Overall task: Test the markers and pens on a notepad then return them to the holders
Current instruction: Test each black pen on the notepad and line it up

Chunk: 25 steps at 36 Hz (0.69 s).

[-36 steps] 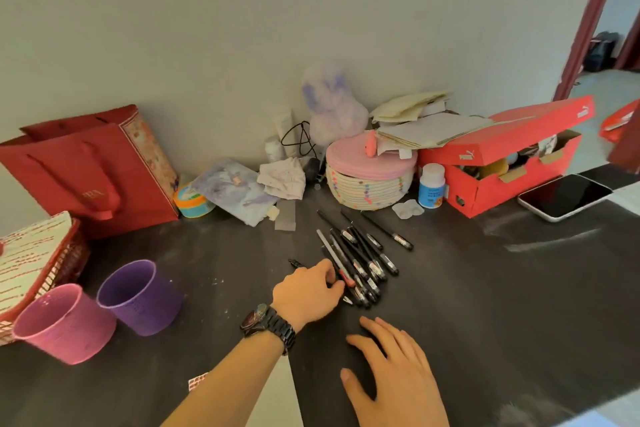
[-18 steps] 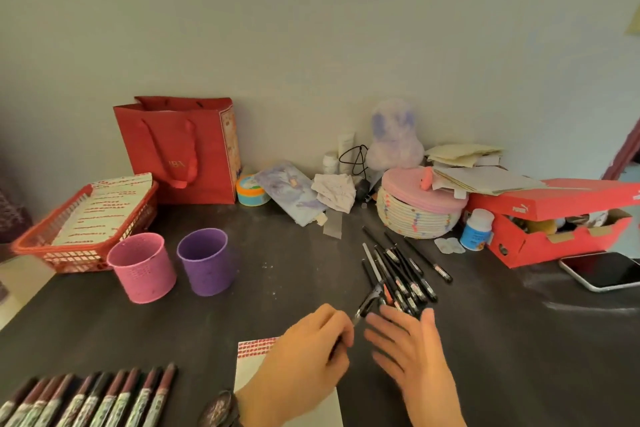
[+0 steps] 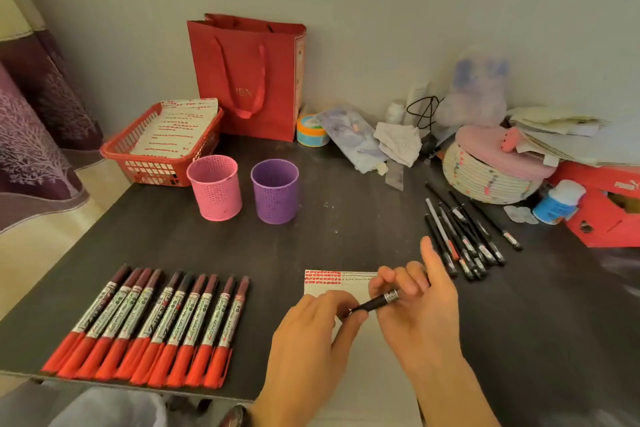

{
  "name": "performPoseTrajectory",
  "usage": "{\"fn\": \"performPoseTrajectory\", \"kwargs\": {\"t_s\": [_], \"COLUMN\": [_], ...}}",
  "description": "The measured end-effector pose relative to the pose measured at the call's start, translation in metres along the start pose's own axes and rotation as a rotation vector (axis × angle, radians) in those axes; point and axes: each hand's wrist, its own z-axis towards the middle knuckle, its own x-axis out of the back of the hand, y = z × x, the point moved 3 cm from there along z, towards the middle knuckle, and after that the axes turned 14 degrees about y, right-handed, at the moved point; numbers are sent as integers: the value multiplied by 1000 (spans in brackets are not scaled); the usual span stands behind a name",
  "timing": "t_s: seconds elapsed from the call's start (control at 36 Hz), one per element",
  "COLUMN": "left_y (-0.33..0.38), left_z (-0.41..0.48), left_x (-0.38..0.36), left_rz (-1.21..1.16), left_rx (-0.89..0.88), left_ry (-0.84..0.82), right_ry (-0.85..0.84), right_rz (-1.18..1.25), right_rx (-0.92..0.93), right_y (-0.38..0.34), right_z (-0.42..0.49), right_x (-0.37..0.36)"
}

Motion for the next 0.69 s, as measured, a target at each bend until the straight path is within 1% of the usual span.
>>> {"fn": "performPoseTrajectory", "kwargs": {"t_s": [0.06, 0.11, 0.17, 0.19, 0.22, 0.28, 0.36, 0.47, 0.58, 0.69], "left_y": [-3, -1, 0, -2, -5, -15, -33, -53, -55, -56], "left_z": [4, 11, 20, 23, 26, 31, 35, 30, 30, 33], "left_x": [-1, -1, -4, -6, -9, -15, -25, -34, -37, -37], "left_rz": [-60, -95, -106, -103, -93, -60, 35, 161, 180, 180], "left_rx": [34, 29, 15, 19, 33, 68, 87, 78, 63, 77], "left_ry": [-2, 22, 20, 15, 8, -18, -83, -174, -167, -143], "right_ry": [-90, -167, -206, -232, -249, -244, -155, -104, -115, -65], "right_rz": [-196, -534, -796, -876, -919, -928, -858, -834, -865, -946], "right_rx": [97, 307, 483, 522, 522, 488, 455, 464, 476, 586], "right_y": [1, 3, 5, 7, 7, 5, -4, -9, -1, 12], "right_z": [1, 2, 4, 7, 9, 17, 30, 49, 65, 80], "right_x": [1, 3, 4, 5, 6, 10, 14, 7, -6, -6]}}
